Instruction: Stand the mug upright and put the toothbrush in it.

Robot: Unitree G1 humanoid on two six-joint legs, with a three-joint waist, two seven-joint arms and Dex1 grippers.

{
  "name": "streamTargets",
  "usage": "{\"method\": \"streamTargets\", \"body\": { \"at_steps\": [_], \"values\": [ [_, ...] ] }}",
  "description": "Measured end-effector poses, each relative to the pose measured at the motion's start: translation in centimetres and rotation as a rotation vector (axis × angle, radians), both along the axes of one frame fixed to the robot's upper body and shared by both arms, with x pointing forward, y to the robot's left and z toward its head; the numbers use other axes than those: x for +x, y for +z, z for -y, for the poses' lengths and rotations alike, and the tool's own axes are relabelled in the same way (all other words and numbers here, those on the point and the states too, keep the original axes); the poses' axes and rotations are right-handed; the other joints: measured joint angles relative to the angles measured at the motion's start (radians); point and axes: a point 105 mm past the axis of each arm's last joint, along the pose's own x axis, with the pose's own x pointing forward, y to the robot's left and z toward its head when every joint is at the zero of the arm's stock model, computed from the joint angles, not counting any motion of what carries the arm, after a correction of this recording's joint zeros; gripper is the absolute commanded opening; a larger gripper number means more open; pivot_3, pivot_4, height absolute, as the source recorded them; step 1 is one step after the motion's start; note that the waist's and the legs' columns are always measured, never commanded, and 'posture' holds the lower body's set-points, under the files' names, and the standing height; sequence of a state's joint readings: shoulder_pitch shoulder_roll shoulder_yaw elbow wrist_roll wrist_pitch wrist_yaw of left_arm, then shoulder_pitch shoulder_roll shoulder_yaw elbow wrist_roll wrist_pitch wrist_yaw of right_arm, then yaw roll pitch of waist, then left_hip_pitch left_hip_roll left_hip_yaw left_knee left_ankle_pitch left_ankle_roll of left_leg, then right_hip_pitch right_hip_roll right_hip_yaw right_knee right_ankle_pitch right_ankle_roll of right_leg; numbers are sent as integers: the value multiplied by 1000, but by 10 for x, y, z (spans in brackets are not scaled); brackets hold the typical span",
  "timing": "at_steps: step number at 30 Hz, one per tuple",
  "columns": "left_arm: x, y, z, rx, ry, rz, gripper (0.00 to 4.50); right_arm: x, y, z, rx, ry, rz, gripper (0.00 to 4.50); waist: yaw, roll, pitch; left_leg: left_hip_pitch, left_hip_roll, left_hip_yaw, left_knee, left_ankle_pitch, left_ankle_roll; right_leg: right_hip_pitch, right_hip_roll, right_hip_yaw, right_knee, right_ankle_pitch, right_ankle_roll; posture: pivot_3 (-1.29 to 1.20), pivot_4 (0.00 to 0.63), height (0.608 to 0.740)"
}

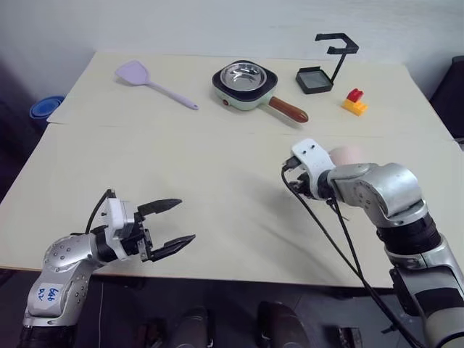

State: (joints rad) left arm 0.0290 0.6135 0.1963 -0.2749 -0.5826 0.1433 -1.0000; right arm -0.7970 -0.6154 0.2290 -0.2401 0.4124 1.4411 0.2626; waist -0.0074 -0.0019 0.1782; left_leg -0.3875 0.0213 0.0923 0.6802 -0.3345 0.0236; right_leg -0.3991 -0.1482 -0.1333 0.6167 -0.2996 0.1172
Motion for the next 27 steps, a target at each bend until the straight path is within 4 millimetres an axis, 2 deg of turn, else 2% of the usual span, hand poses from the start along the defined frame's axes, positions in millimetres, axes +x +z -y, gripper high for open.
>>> {"method": "streamTargets", "body": {
  "at_steps": [5, 6, 13, 19, 25, 27],
  "values": [
    [1, 0, 0, -6, 9, 0, 4500, -5, -4, 0, -23, -41, 13, 4345, 1, 0, 0, 0, 0, 0, 0, 0, 0, 0, 0, 0, 0, 0, 0, 0, 150, 740],
    [1, 0, 0, -6, 10, 0, 4500, -4, -2, 1, -29, -52, 29, 4472, 1, 0, 0, 0, 0, 0, 0, 0, 0, -1, 0, 0, 0, 0, 0, 0, 150, 740],
    [2, 0, 0, -7, 13, -5, 4500, 0, 7, 12, -53, -136, 85, 4472, 1, 0, 0, 0, 0, 1, 0, 0, 0, -1, 0, 1, 0, 0, 0, 0, 150, 740],
    [3, 0, 5, -7, -5, -4, 4500, -11, 17, 14, -44, -126, 87, 4472, 3, 0, 0, -1, 0, 0, 0, 0, 0, -1, 0, 1, 0, 0, 0, 0, 150, 740],
    [4, 2, 6, -9, -19, 1, 4500, -15, 31, 28, -7, -146, 113, 4472, 2, 0, 0, -1, 0, 1, 0, 0, 0, -1, 0, 1, 0, 0, 0, 0, 150, 740],
    [6, 3, 9, -19, -30, 7, 4500, -15, 29, 32, -2, -165, 112, 4472, 2, 0, 0, -1, 0, 1, 0, 0, 0, -1, 0, 1, 0, 0, 0, 0, 150, 740]
  ]
}}
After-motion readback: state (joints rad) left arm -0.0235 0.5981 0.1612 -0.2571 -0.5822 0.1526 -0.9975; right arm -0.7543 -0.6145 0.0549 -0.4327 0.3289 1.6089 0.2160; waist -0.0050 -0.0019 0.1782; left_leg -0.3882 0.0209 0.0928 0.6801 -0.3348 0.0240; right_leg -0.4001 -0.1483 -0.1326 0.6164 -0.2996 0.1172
